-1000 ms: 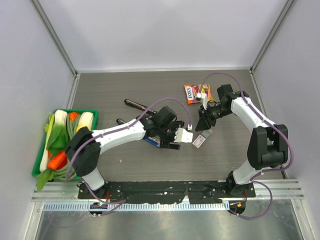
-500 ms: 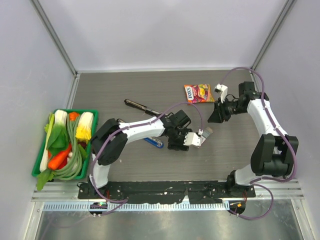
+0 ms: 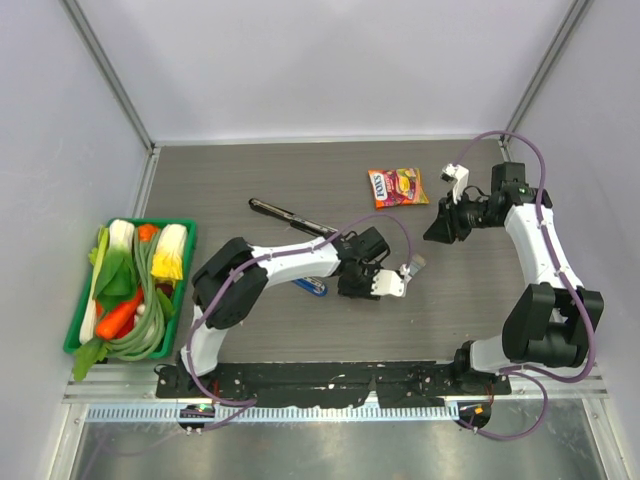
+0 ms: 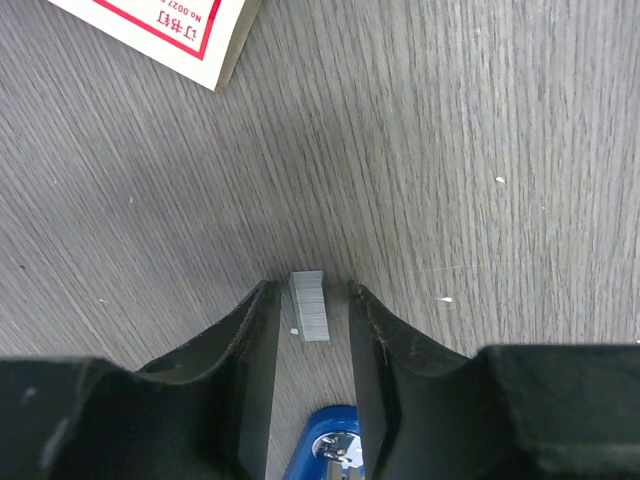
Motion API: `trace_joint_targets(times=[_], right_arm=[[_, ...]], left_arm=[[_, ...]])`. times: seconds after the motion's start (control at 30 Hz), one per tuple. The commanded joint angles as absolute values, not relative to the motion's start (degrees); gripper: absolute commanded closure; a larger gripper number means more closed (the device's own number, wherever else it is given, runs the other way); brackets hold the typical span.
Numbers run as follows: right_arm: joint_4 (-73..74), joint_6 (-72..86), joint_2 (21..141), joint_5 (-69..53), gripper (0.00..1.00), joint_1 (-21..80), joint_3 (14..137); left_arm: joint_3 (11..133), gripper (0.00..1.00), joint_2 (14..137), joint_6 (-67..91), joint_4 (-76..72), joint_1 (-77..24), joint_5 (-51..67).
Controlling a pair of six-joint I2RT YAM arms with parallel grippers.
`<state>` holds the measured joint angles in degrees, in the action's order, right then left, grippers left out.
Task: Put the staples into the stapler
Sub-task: Pick up the staple from the center of the board.
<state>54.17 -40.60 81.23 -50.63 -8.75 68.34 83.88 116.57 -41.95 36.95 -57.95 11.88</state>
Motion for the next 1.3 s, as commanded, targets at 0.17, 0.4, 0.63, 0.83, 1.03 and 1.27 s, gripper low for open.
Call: trace_joint_targets(times=[0.17,0.4,0.63,0.83,1.03,1.27], right_arm=[[53.35,-41.04,79.37,-52.38,0.68,-8.97,68.64],[53.26,-42.01,79.01,-53.79,0.68,-8.97,68.20],[57.02,-49.11,78.05,-59.93,0.67,-8.97,67.59],[57.85,-62.82,73.13,-69.34,0.62,-7.74,63.56],[46.17,-59.86,69.17,-79.78,0.54,-4.66,59.68],[74.56,-93.20,79.58,-88.15,0.42,-0.18,68.09]], left_arm=[[85.17,0.75,118.13,-39.91,37.09,-58.62,9.14],[86.04,0.84,115.49,-37.97,35.86,-58.10,9.14],[87.53,0.84,109.08,-32.44,32.70,-55.46,10.80],[90.88,0.88,97.76,-15.23,23.66,-46.34,18.01],[89.13,0.87,90.97,11.17,10.31,-35.71,33.90],[77.62,0.85,87.01,35.74,-15.97,-30.32,44.82]])
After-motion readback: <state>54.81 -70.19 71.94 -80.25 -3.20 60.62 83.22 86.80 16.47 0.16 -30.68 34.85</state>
